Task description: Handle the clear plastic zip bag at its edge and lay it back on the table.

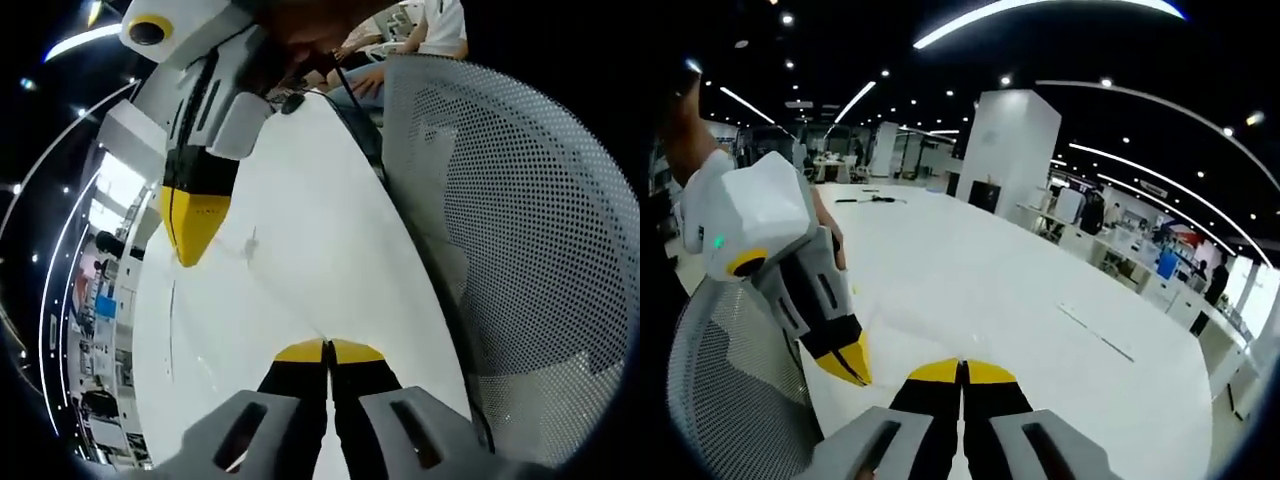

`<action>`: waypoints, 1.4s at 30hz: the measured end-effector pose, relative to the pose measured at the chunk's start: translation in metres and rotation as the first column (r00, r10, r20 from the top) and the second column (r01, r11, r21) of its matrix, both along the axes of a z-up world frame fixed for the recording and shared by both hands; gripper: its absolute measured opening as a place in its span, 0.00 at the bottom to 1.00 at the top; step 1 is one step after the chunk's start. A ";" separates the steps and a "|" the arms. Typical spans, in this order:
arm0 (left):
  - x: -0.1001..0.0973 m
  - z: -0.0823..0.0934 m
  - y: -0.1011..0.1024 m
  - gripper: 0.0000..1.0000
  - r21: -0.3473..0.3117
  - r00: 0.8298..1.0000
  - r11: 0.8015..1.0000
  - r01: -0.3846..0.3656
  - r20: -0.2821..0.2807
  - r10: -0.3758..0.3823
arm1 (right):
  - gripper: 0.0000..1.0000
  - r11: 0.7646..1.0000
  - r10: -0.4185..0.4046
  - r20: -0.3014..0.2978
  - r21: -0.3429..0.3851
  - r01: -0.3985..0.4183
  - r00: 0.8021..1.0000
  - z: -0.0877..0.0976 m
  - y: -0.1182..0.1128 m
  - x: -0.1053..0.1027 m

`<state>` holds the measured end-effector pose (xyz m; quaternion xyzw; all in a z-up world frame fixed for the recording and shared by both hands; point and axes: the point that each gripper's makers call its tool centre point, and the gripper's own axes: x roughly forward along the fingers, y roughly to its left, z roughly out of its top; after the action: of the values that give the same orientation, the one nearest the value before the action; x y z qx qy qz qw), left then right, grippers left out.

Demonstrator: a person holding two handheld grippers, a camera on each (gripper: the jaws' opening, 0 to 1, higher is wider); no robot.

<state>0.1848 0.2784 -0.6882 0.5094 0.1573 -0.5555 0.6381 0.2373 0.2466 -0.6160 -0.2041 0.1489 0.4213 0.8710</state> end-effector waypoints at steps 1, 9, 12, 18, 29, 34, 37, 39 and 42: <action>-0.001 -0.002 0.000 0.00 0.007 1.000 1.000 0.006 0.002 -0.006 | 0.00 1.000 0.000 0.006 -0.002 0.000 1.000 0.000 0.000 -0.001; 0.003 -0.001 0.004 0.00 -0.012 1.000 1.000 -0.016 -0.021 0.016 | 0.00 1.000 -0.018 0.026 0.019 0.017 0.999 0.005 -0.002 -0.001; 0.012 -0.004 0.006 0.00 0.007 0.999 0.999 -0.038 -0.004 0.038 | 0.00 1.000 -0.011 0.035 0.009 0.010 0.999 0.003 0.001 -0.002; 0.021 -0.001 0.005 0.00 0.016 0.998 0.998 -0.058 0.007 0.058 | 0.00 1.000 -0.016 0.059 -0.019 0.017 0.998 0.002 0.000 0.004; 0.022 0.020 -0.001 0.01 -0.055 0.996 0.995 -0.088 -0.023 0.087 | 0.00 0.999 0.007 0.035 -0.053 -0.005 0.999 -0.013 0.005 0.009; 0.014 0.034 0.000 0.04 -0.139 0.979 0.973 -0.186 -0.113 0.171 | 0.00 0.995 0.035 0.015 -0.090 -0.034 0.999 -0.026 0.008 0.006; 0.012 0.042 0.004 0.11 -0.184 0.968 0.955 -0.231 -0.145 0.206 | 0.00 0.993 0.048 0.006 -0.106 -0.047 0.999 -0.034 0.009 0.004; 0.012 0.049 0.007 0.12 -0.230 0.956 0.934 -0.275 -0.168 0.240 | 0.00 0.992 0.054 0.003 -0.117 -0.054 0.999 -0.038 0.011 0.003; 0.015 0.059 0.018 0.15 -0.293 0.932 0.890 -0.350 -0.204 0.300 | 0.00 0.988 0.064 0.004 -0.140 -0.063 0.998 -0.044 0.013 0.002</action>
<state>0.2002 0.2966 -0.6294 0.3197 0.1954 -0.4961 0.7833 0.2391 0.2591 -0.6604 -0.2711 0.1678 0.4364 0.8414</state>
